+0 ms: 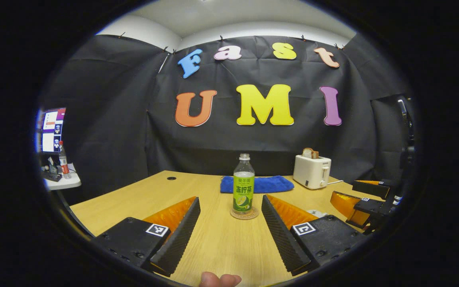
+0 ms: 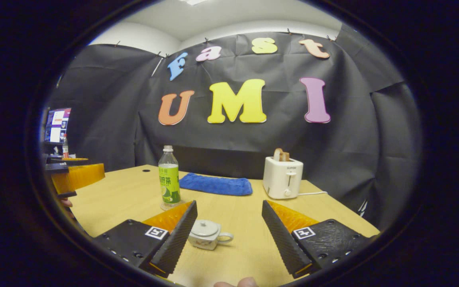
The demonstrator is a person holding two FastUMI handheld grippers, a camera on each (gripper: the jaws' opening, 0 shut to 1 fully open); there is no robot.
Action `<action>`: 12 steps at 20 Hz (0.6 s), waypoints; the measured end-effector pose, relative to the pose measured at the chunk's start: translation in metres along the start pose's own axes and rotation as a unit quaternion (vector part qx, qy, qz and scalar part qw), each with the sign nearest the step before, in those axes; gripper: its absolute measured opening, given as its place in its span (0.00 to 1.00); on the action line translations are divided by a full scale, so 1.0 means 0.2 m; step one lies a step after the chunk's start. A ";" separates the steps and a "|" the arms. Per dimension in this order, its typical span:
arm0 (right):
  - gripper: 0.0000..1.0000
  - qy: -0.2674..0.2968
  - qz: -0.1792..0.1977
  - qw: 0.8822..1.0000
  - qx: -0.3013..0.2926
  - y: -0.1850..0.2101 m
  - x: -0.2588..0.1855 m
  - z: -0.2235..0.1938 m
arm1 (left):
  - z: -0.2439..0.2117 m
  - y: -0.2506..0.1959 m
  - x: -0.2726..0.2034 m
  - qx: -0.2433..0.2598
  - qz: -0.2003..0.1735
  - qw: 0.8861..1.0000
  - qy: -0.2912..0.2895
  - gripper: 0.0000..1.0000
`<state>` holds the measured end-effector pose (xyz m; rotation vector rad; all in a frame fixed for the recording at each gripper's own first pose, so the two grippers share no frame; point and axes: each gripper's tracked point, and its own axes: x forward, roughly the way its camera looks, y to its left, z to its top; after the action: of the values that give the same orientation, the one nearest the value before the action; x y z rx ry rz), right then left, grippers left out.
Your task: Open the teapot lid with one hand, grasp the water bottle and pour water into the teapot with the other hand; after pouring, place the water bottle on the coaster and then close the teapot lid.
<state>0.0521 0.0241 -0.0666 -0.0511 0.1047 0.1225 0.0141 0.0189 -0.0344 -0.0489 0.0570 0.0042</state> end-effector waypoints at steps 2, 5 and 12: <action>0.98 -0.006 -0.016 1.000 -0.011 -0.03 -0.10 0.05 | 0.02 -0.04 -0.02 0.014 -0.008 1.000 -0.008 0.97; 0.98 -0.021 -0.029 0.999 -0.020 -0.03 -0.21 0.15 | 0.01 -0.08 -0.03 0.022 -0.017 1.000 -0.003 0.97; 0.97 -0.047 -0.032 0.998 -0.019 0.07 -0.26 0.26 | 0.07 -0.05 -0.08 0.026 -0.006 1.000 -0.010 0.97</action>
<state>0.0038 0.0341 -0.0094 -0.0866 0.0069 0.0622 -0.0002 0.0093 -0.0189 0.0029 0.0375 -0.0095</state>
